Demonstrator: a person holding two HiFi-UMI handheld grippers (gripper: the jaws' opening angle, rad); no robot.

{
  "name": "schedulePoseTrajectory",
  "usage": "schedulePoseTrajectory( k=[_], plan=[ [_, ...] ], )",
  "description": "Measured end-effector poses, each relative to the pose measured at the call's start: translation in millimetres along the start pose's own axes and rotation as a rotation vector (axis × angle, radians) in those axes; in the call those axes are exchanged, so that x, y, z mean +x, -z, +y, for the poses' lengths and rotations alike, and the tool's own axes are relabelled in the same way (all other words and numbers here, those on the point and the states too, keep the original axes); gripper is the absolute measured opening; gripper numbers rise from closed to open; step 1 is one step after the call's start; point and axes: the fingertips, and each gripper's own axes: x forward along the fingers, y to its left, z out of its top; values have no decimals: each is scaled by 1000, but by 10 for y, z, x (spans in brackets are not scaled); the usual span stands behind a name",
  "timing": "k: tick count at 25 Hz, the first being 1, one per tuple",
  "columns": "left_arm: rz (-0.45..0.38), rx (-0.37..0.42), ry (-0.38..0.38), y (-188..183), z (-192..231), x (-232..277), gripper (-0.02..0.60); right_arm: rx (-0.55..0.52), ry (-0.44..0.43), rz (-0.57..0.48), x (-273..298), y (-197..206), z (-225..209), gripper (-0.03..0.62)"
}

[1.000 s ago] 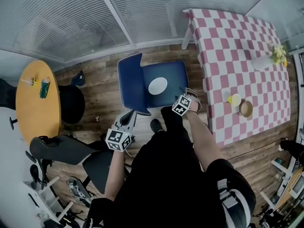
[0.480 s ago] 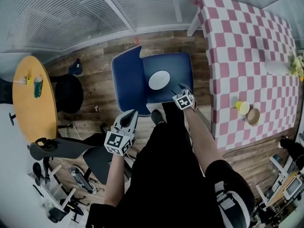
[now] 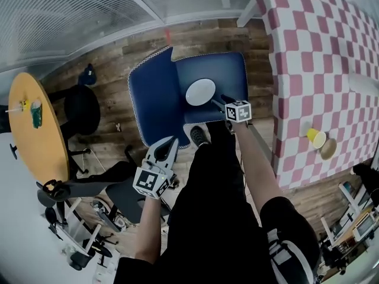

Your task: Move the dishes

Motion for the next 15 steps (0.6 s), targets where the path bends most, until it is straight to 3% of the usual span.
schedulePoseTrajectory(
  k=[4, 10, 15],
  plan=[
    [19, -24, 16, 144, 95, 168, 23, 94, -60, -3, 287, 50, -163, 258],
    [45, -40, 23, 347, 210, 337, 23, 111, -73, 60, 703, 273, -445, 237],
    [52, -60, 5, 411, 382, 365, 23, 163, -27, 50, 961, 251, -650, 220]
  ],
)
